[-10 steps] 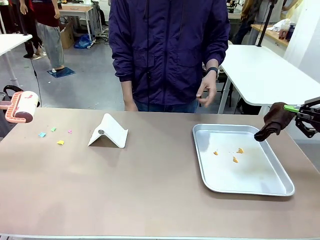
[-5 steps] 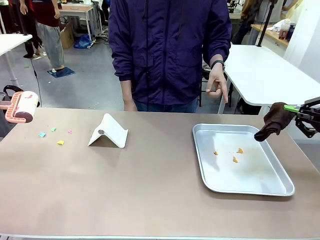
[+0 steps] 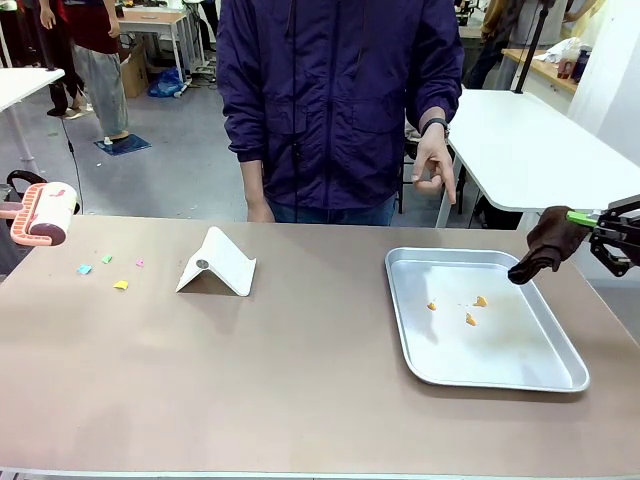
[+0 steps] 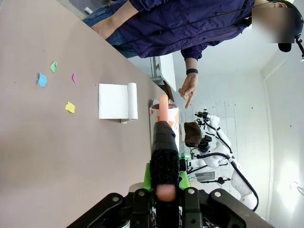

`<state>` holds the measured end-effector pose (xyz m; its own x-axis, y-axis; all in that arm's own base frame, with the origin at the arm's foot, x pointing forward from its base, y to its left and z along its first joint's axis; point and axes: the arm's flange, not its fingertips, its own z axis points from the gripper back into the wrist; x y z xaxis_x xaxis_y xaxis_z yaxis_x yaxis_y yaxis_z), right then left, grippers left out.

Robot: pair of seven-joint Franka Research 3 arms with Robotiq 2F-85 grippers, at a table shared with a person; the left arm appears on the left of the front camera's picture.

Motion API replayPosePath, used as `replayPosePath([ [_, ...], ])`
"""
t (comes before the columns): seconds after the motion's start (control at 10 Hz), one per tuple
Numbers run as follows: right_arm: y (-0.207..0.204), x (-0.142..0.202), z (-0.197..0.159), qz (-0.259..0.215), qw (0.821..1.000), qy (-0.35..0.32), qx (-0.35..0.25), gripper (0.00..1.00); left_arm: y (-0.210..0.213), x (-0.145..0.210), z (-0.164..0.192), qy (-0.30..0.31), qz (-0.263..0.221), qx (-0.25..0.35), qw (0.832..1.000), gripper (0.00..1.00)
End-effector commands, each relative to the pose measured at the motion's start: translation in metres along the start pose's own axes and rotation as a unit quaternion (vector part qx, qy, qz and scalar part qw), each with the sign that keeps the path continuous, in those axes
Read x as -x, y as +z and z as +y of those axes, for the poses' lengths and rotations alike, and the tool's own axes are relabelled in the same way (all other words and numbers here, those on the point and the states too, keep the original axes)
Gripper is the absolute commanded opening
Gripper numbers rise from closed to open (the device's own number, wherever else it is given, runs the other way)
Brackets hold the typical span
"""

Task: Clean the surface of the table.
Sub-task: If a person points to the right, clean the right side of the table with your right hand, and if they point to the left, clean the left side with your left hand.

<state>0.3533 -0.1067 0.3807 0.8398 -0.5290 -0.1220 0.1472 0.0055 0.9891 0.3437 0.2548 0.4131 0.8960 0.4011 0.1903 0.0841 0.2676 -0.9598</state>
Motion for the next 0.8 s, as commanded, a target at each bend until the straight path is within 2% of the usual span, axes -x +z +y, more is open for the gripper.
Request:
replayPosePath([
  [0.0, -0.009, 0.004, 0.010, 0.011, 0.997, 0.065, 0.050, 0.09, 0.004, 0.001, -0.004, -0.003, 0.004, 0.006, 1.000, 0.00],
  [0.1, -0.018, 0.004, 0.017, 0.036, 0.993, 0.088, 0.076, 0.09, 0.004, 0.001, -0.004, -0.003, 0.004, 0.006, 1.000, 0.00],
  [0.2, -0.027, 0.004, 0.024, 0.056, 0.981, 0.138, 0.126, 0.09, 0.004, 0.001, -0.004, -0.003, 0.004, 0.006, 1.000, 0.00],
  [0.3, -0.034, 0.003, 0.029, 0.046, 0.968, 0.168, 0.181, 0.09, 0.004, 0.001, -0.004, -0.003, 0.004, 0.006, 1.000, 0.00],
  [0.4, -0.042, 0.003, 0.033, 0.064, 0.951, 0.200, 0.229, 0.09, 0.004, 0.001, -0.004, -0.003, 0.004, 0.006, 1.000, 0.00],
  [0.5, -0.053, 0.005, 0.036, 0.079, 0.920, 0.245, 0.296, 0.09, 0.004, 0.001, -0.004, -0.003, 0.004, 0.006, 1.000, 0.00],
  [0.7, -0.072, 0.002, 0.039, 0.082, 0.873, 0.302, 0.375, 0.09, 0.004, 0.001, -0.004, -0.003, 0.004, 0.006, 1.000, 0.00],
])
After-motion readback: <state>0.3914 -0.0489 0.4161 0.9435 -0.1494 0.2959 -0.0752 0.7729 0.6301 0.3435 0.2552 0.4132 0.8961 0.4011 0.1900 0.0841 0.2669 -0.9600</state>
